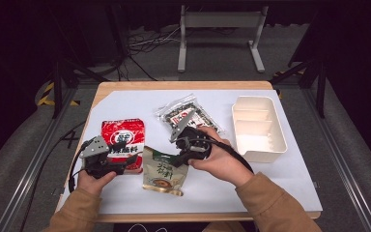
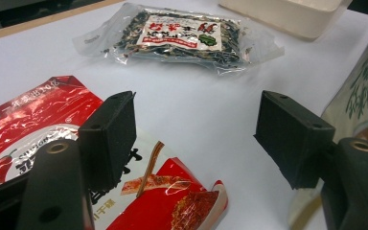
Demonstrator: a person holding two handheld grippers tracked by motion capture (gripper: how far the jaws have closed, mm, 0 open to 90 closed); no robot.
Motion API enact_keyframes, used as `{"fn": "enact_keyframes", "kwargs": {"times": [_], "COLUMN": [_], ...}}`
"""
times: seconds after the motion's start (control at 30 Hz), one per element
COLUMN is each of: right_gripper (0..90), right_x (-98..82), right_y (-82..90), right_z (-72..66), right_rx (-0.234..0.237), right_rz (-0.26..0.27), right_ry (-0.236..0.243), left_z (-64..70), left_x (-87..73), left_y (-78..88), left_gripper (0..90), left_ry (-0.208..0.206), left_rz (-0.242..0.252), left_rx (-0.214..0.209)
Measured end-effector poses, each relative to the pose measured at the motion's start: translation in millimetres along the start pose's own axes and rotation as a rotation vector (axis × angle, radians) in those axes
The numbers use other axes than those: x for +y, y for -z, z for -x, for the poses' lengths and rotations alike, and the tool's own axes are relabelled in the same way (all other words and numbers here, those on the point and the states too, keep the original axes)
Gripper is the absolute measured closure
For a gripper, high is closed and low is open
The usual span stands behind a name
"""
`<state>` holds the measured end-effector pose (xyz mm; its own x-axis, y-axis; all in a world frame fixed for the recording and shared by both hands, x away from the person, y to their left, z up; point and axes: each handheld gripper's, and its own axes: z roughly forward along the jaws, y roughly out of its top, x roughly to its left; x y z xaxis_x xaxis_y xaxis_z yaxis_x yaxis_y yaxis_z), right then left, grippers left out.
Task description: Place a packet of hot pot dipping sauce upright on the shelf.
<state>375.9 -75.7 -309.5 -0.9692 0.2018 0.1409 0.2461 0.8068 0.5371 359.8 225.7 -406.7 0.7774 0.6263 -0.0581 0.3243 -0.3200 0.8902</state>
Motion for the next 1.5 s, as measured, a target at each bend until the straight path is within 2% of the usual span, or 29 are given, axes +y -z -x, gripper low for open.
{"fn": "enact_keyframes", "kwargs": {"times": [0.2, 0.5, 0.83, 1.3, 1.5], "right_gripper": [89.0, 89.0, 89.1, 89.1, 89.1], "right_x": [4.0, 1.7, -3.6, -17.1, -22.4], "right_y": [15.3, 32.2, 56.4, 87.7, 100.7], "right_z": [-6.3, -2.4, 1.2, 9.2, 14.0], "right_rx": [-0.060, -0.093, -0.169, -0.264, -0.309], "right_rz": [-0.007, -0.002, -0.002, 0.013, 0.003], "right_ry": [0.043, 0.036, 0.040, 0.033, 0.025], "left_z": [-0.2, -0.7, -2.7, -3.4, -3.4], "left_x": [0.0, -0.4, -0.3, 3.6, 4.3], "left_y": [-0.1, 0.0, -0.8, -7.8, -8.7], "left_gripper": [30.8, 30.8, 31.1, 31.0, 31.0], "left_ry": [0.003, 0.013, 0.017, 0.009, 0.007], "left_rz": [-0.003, -0.006, -0.008, -0.014, -0.010], "left_rx": [0.008, 0.009, 0.025, 0.007, 0.006]}}
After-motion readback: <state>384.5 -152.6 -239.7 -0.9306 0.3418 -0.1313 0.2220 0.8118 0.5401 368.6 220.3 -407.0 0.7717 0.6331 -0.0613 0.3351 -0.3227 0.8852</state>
